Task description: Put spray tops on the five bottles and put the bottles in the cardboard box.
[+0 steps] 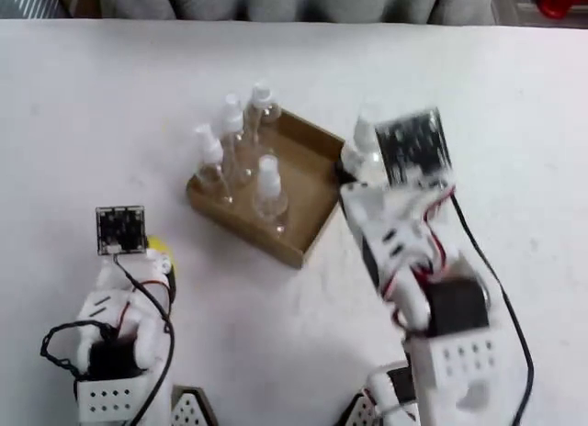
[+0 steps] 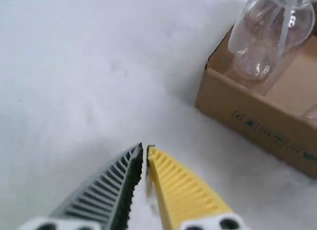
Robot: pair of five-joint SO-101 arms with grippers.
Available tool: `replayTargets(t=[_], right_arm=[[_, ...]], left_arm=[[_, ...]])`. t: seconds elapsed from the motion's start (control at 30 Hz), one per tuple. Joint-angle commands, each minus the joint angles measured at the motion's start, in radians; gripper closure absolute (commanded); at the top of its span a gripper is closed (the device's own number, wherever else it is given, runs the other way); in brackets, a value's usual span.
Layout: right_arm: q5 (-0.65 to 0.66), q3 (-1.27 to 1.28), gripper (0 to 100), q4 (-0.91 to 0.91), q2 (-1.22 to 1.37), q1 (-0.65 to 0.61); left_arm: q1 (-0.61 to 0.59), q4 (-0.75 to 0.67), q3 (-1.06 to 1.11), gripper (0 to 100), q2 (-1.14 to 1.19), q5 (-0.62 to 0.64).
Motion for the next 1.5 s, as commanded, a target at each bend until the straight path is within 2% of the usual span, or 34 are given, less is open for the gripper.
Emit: replayTargets(t=[0.0,0.23,0.33,0.57,0.93,1.1,1.47], right_arm=[[0.005,-0.015,98.4,-0.142,0.131,0.053],[0.0,-0.015,98.3,-0.355,0.318,0.068],[-0.075,-0.014,98.3,-0.443,0.375,0.054],[-0.091,-0.009,98.3,-0.552,0.501,0.03],[-0.092,0.181,98.3,-0.906,0.605,-0.022],[-0.1,0.235,98.3,-0.977,0.605,-0.035],[-0.092,0.304,98.3,-0.984,0.607,-0.073]], left_arm=[[-0.013,-0.009,-0.003,98,-0.007,-0.009],[-0.008,0.012,-0.003,98,-0.007,-0.015],[-0.01,0.012,-0.003,98,-0.007,-0.015],[-0.015,0.012,-0.003,98,-0.007,-0.015],[-0.015,0.012,-0.003,98,-0.007,-0.015],[-0.015,0.012,-0.003,98,-0.007,-0.015],[-0.015,0.012,-0.003,98,-0.007,-0.015]])
